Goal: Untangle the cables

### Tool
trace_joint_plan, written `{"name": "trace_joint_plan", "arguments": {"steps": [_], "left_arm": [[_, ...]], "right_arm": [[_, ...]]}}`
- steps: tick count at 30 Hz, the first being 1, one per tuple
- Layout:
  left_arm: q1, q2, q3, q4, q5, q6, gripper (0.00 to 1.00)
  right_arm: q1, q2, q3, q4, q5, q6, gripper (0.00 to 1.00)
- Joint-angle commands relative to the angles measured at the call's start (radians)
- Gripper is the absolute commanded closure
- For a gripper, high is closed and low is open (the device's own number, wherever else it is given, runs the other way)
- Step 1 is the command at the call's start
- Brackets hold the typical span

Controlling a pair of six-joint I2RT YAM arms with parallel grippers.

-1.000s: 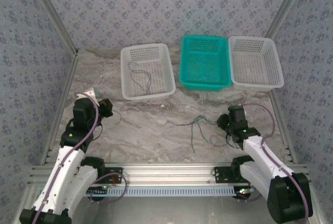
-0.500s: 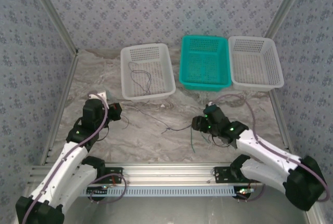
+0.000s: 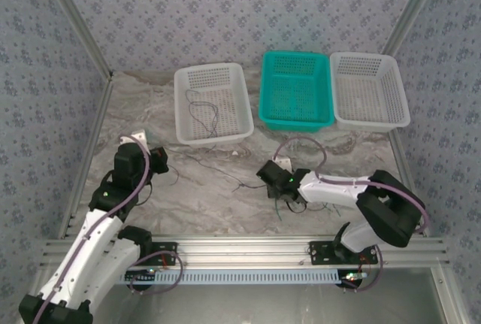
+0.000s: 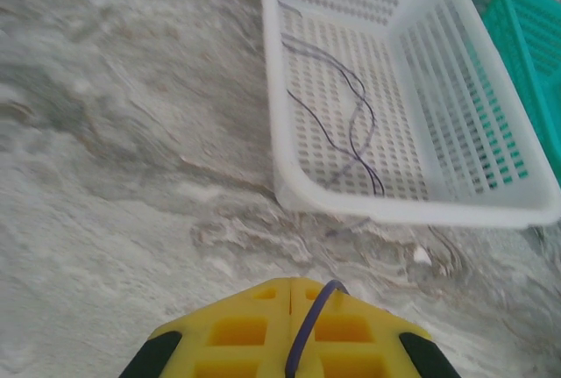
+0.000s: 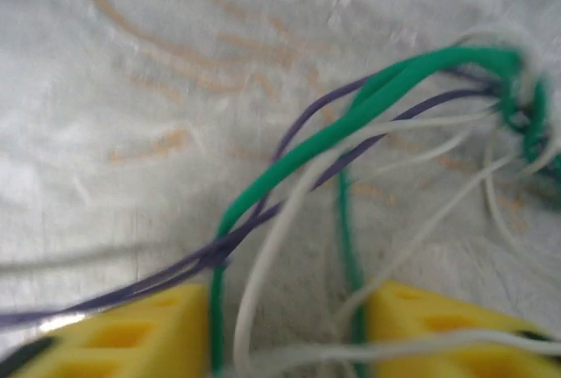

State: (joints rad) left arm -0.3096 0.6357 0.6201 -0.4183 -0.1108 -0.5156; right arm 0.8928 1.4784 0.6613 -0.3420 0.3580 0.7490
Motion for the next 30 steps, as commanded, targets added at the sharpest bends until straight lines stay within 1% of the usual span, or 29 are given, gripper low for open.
{"name": "trace_joint_plan", "arguments": {"steps": [1, 3, 5, 6, 8, 11, 14, 15, 17, 19, 23, 25, 27, 28, 30], "left_arm": [[0.021, -0.044, 0.085, -0.113, -0.179, -0.014, 1.0], [0.059, -0.065, 0.107, -0.152, -0.224, -0.011, 1.0], [0.111, -0.077, 0.121, -0.186, -0.231, -0.003, 1.0], [0.14, -0.08, 0.129, -0.204, -0.228, 0.002, 1.0], [0.193, -0.085, 0.139, -0.234, -0.227, 0.02, 1.0], [0.287, -0.09, 0.143, -0.254, -0.199, 0.035, 1.0], [0.382, -0.094, 0.135, -0.254, -0.127, 0.011, 1.0], [0.42, -0.097, 0.132, -0.254, -0.099, -0.005, 1.0], [0.481, -0.1, 0.121, -0.254, -0.052, -0.036, 1.0], [0.534, -0.105, 0.104, -0.254, -0.006, -0.061, 1.0], [0.604, -0.096, 0.089, -0.254, 0.002, -0.082, 1.0], [0.617, -0.087, 0.095, -0.28, -0.017, -0.074, 1.0], [0.62, -0.081, 0.101, -0.274, -0.024, -0.073, 1.0], [0.62, -0.076, 0.101, -0.269, -0.027, -0.076, 1.0], [0.622, -0.067, 0.096, -0.266, -0.026, -0.081, 1.0]], "right_arm": [[-0.009, 0.045, -0.02, -0.068, 0.122, 0.082, 0.76], [-0.022, 0.011, -0.043, -0.052, 0.118, 0.086, 0.9], [-0.045, -0.043, -0.068, -0.052, 0.113, 0.087, 0.98], [-0.068, -0.08, -0.083, -0.062, 0.103, 0.09, 1.0], [-0.14, -0.16, -0.121, -0.072, 0.07, 0.088, 1.0], [-0.31, -0.319, -0.202, -0.066, -0.031, 0.081, 1.0], [-0.528, -0.473, -0.278, -0.053, -0.157, 0.075, 1.0], [-0.586, -0.514, -0.29, -0.058, -0.177, 0.074, 1.0], [-0.673, -0.577, -0.305, -0.114, -0.219, 0.093, 1.0], [-0.77, -0.628, -0.334, -0.1, -0.287, 0.095, 1.0], [-0.942, -0.683, -0.36, -0.132, -0.416, 0.091, 1.0], [-1.062, -0.704, -0.348, -0.152, -0.488, 0.058, 1.0], [-1.161, -0.716, -0.325, -0.148, -0.538, 0.018, 1.0], [-1.198, -0.711, -0.312, -0.149, -0.549, 0.002, 1.0], [-1.229, -0.687, -0.287, -0.142, -0.576, -0.034, 1.0]]}}
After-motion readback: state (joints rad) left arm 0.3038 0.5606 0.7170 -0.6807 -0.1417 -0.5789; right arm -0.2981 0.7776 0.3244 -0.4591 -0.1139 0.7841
